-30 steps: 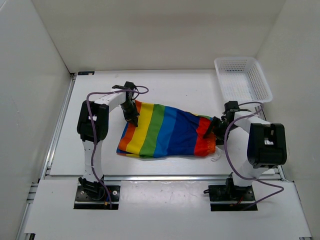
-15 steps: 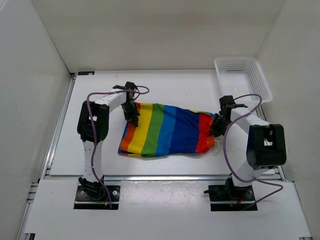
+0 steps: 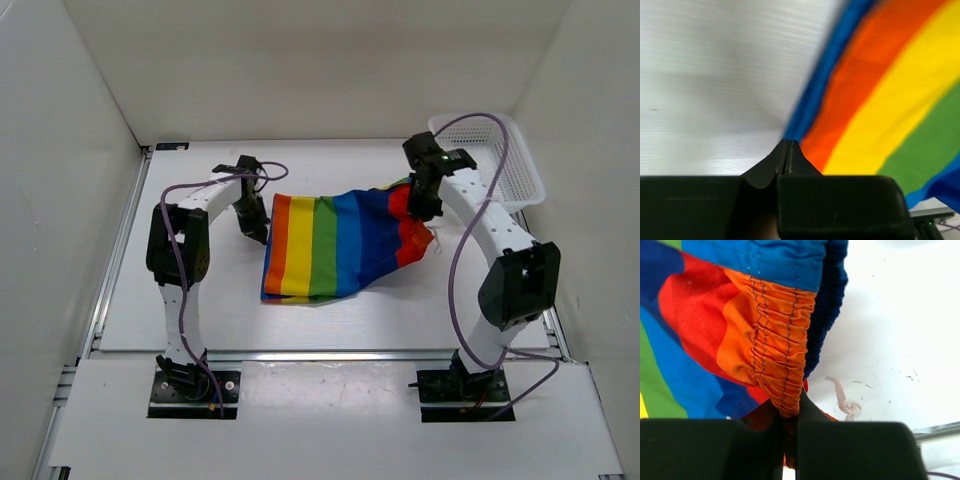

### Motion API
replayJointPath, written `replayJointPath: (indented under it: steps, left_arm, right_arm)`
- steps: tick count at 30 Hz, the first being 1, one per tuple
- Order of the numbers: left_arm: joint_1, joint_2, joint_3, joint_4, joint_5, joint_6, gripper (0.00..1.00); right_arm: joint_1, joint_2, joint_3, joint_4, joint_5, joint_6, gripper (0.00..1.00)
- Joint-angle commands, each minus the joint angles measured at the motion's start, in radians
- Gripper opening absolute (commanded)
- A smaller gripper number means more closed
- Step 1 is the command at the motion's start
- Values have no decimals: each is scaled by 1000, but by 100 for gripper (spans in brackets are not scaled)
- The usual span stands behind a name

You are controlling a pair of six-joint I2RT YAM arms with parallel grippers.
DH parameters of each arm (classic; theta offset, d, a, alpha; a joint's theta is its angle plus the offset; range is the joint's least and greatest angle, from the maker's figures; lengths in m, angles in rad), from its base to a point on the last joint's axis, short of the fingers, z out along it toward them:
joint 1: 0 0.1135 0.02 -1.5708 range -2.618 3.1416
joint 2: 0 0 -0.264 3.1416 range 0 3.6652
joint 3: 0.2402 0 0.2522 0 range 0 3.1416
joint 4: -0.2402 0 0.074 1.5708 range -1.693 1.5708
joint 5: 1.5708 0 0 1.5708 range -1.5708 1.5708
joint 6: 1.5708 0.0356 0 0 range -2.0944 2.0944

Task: Fold and stack the shorts
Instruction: Fold the shorts

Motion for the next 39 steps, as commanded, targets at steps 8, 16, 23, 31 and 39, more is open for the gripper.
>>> replayJointPath:
  steps: [8, 16, 23, 31, 39]
  left_arm:
    - [31, -49, -76, 61, 8, 6, 10]
    - [41, 9, -141, 107, 31, 6, 10]
    - [50, -20, -161, 116, 31, 6, 10]
    - [50, -29, -161, 116, 40, 6, 10]
    - [87, -78, -170, 116, 49, 15, 10]
  right_arm:
    - [187, 234, 410, -242, 129, 35, 0]
    - [321, 427, 740, -351, 114, 56, 0]
    - [396, 547, 896, -265, -85, 87, 0]
    - [430, 572, 870, 273, -669, 99, 68]
    - [374, 275, 532, 384, -604, -5, 76]
